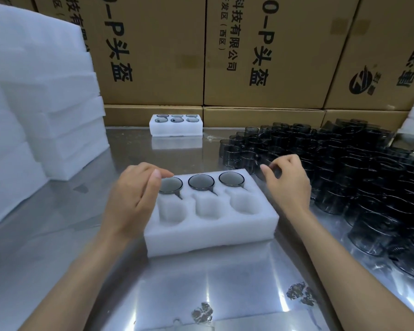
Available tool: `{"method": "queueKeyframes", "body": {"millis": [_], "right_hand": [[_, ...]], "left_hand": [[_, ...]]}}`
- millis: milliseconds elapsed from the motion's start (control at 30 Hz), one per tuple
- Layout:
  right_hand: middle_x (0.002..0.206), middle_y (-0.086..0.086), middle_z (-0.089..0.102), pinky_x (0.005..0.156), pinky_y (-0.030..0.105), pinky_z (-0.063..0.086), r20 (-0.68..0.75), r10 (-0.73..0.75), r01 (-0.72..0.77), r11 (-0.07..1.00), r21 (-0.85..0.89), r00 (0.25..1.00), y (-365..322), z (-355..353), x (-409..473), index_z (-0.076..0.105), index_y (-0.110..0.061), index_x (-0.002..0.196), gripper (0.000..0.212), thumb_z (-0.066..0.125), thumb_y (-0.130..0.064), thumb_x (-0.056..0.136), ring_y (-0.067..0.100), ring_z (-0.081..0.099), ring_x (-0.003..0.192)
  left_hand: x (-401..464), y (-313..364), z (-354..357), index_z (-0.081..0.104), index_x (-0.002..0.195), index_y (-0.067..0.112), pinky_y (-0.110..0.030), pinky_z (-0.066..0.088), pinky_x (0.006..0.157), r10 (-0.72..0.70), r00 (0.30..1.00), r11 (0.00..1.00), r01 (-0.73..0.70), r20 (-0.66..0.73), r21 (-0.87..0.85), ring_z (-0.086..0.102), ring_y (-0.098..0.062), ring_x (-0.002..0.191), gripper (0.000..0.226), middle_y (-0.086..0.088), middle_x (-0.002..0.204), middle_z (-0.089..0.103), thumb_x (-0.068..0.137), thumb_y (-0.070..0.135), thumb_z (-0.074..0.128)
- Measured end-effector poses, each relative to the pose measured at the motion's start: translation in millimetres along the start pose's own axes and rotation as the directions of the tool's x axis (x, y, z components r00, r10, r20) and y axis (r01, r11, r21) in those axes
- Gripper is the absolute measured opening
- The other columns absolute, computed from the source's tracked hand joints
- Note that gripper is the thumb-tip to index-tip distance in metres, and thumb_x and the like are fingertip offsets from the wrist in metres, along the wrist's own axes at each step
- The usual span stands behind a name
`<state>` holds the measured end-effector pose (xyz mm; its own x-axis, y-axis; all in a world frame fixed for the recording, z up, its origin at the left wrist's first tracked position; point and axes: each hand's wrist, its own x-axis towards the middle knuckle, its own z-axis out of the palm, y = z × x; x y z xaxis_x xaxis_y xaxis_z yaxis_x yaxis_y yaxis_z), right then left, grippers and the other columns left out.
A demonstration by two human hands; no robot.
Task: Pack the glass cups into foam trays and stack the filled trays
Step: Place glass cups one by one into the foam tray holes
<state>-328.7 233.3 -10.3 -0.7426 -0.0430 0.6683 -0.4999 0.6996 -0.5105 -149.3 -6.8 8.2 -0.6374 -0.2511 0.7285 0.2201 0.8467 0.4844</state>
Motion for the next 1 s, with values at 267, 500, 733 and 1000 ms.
{"method": "queueKeyframes", "body": {"millis": [267, 500, 733, 1000], "right_hand": [[0.079, -0.008, 0.061, 0.064, 0.025, 0.049, -0.096, -0.289, 0.3, 0.838, 0.456, 0.953, -74.6, -30.7, -17.7, 0.065, -0.013, 0.081, 0.014, 0.063, -0.025, 0.087, 0.015, 0.058, 0.076], [0.066, -0.007, 0.062, 0.051, 0.031, 0.044, -0.016, -0.537, 0.518, 0.805, 0.288, 0.843, -142.2, -22.9, -71.0, 0.067, -0.019, 0.07, 0.023, 0.069, -0.04, 0.079, 0.018, 0.053, 0.064], [0.058, -0.005, 0.053, 0.042, 0.019, 0.023, 0.032, -0.687, 0.679, 0.723, 0.124, 0.726, -153.1, -12.1, -90.3, 0.06, -0.019, 0.062, 0.03, 0.079, -0.039, 0.073, 0.018, 0.052, 0.058], [0.059, -0.007, 0.056, 0.044, 0.022, 0.033, 0.142, -0.643, 0.62, 0.764, 0.176, 0.752, -151.2, -12.1, -94.1, 0.061, -0.02, 0.065, 0.029, 0.072, -0.045, 0.077, 0.018, 0.053, 0.06]], "left_hand": [[-14.2, -4.7, -0.5, 0.067, 0.096, 0.021, -0.022, 0.039, 0.079, -0.11, 0.994, 0.987, 0.111, 0.018, -0.115, 0.057, -0.011, 0.092, 0.041, 0.009, 0.095, 0.064, 0.097, 0.031, 0.027], [-20.6, -8.5, -0.5, 0.058, 0.102, 0.038, -0.024, 0.043, 0.086, -0.231, 0.972, 0.941, 0.209, -0.052, -0.265, 0.057, -0.002, 0.096, 0.031, 0.013, 0.101, 0.063, 0.092, 0.042, 0.029], [-22.8, -10.2, 5.2, 0.062, 0.104, 0.023, -0.017, 0.04, 0.091, -0.214, 0.977, 0.947, 0.209, 0.006, -0.244, 0.056, -0.002, 0.101, 0.035, 0.006, 0.105, 0.064, 0.096, 0.028, 0.028], [-24.3, -10.9, 4.7, 0.063, 0.102, 0.025, -0.028, 0.04, 0.095, -0.201, 0.978, 0.963, 0.208, 0.059, -0.169, 0.055, -0.01, 0.103, 0.039, 0.009, 0.104, 0.064, 0.097, 0.031, 0.025]]}}
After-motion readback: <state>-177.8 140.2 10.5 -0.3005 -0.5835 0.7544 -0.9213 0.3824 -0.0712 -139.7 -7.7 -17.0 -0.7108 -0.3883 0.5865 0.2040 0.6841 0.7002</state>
